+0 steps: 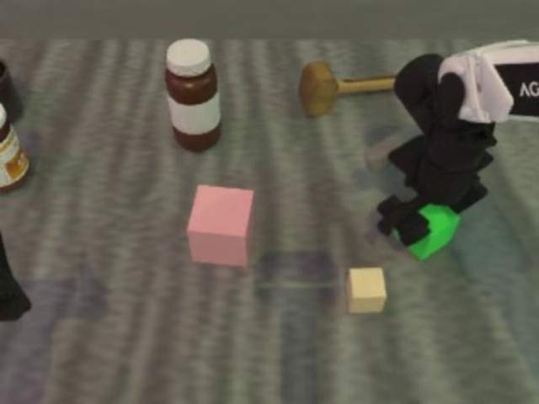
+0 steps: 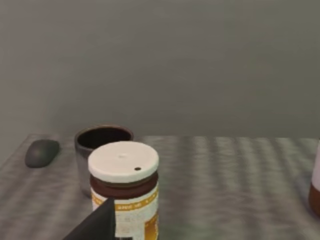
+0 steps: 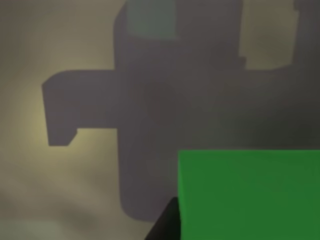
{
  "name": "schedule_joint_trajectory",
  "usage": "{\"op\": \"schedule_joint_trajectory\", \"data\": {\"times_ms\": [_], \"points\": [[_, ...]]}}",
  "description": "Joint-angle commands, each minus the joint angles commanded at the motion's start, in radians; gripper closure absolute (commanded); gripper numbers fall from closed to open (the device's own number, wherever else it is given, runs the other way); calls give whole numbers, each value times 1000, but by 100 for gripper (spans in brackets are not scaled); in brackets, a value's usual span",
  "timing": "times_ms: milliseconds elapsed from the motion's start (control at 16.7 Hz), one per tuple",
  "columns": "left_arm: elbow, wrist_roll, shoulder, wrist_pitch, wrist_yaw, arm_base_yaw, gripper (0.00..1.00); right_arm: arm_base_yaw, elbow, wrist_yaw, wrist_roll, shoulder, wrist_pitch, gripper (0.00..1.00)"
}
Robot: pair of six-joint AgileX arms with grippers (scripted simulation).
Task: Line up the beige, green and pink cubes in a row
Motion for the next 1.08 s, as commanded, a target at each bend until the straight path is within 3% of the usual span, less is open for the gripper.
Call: {"op": "schedule_joint_trajectory", "data": {"times_ms": [600, 1080], "points": [[0, 0, 0, 0, 0, 0, 0, -1, 9, -6, 4, -26, -13, 100], [0, 0, 0, 0, 0, 0, 0, 7, 145, -7, 2, -113, -240, 100]]}}
